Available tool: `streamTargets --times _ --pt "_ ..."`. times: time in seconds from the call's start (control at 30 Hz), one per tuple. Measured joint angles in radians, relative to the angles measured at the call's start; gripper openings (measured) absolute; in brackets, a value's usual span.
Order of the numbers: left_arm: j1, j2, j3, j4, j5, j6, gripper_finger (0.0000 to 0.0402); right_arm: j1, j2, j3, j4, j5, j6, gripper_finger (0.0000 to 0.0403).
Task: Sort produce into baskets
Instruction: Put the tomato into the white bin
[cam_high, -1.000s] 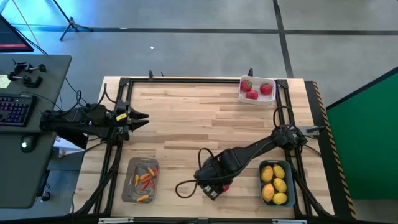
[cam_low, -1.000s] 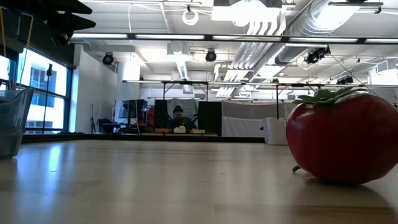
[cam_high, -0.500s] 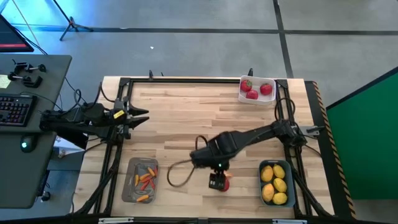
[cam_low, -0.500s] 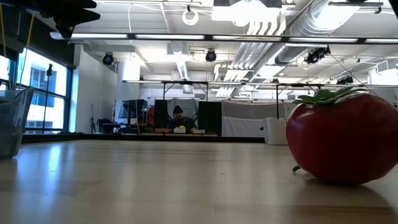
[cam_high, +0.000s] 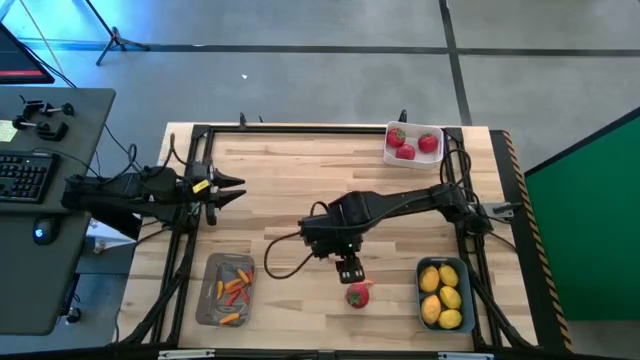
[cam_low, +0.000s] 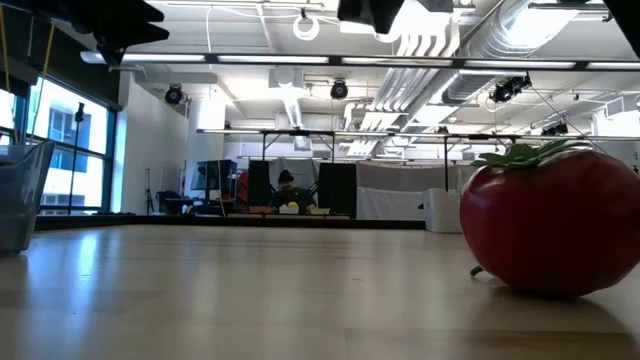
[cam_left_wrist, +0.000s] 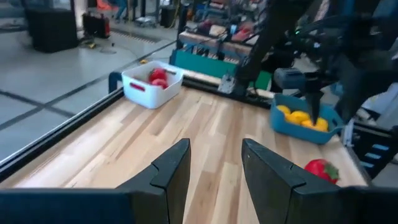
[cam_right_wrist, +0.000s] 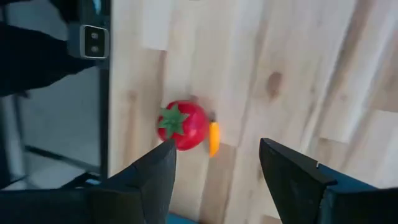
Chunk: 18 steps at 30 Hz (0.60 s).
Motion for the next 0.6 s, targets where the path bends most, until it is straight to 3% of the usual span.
streamTargets --times 0.23,0.4,0.6 --pt "0.0 0.08 0.0 0.0 -0.079 -0.007 0.0131 0.052 0.0 0.0 0.0 -0.178 -0.018 0.0221" --pt "0.0 0.109 0.0 0.0 -0.144 -0.009 0.0131 0.16 0.004 0.0 0.0 -0.097 -0.024 0.0242" --pt "-0.004 0.115 0.0 0.001 -0.142 -0.064 0.0131 0.248 0.043 0.001 0.0 0.001 0.127 0.0293"
